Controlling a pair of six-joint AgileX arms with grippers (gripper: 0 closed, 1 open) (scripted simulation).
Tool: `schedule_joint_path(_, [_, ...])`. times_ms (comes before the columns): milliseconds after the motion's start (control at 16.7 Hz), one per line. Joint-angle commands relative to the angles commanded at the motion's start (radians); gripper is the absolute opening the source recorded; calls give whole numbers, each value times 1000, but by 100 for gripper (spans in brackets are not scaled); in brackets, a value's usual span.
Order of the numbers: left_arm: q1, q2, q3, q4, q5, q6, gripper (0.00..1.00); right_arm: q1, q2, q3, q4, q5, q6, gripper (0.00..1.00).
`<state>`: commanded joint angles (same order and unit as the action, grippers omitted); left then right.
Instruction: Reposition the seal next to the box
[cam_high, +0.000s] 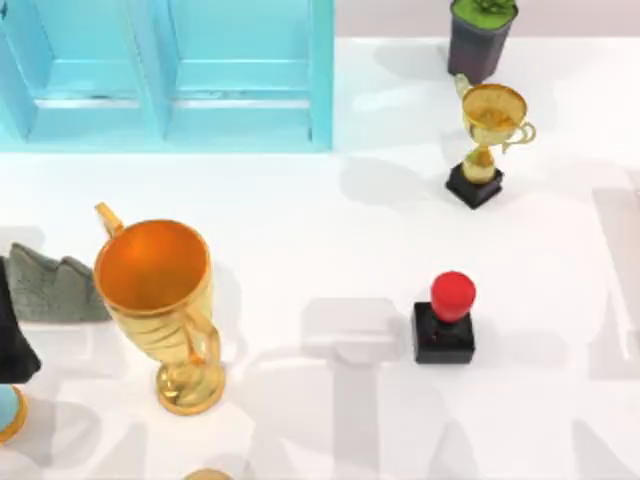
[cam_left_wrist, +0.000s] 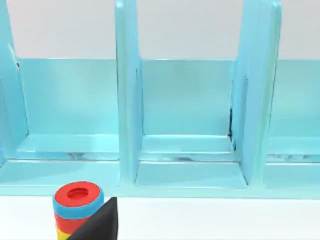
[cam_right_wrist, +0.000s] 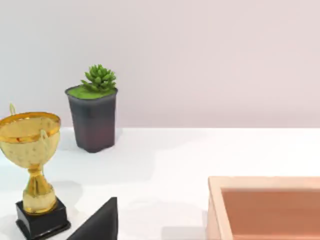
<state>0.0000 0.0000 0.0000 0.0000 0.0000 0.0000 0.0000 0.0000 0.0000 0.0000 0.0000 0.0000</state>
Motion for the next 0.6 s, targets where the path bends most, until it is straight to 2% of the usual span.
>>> schedule_joint_path(300, [0,0,0,0,0,0,100,45,62,59,-55,1,36,100])
schedule_joint_path(600, [0,0,0,0,0,0,100,208,365,338,-289,9,177,100])
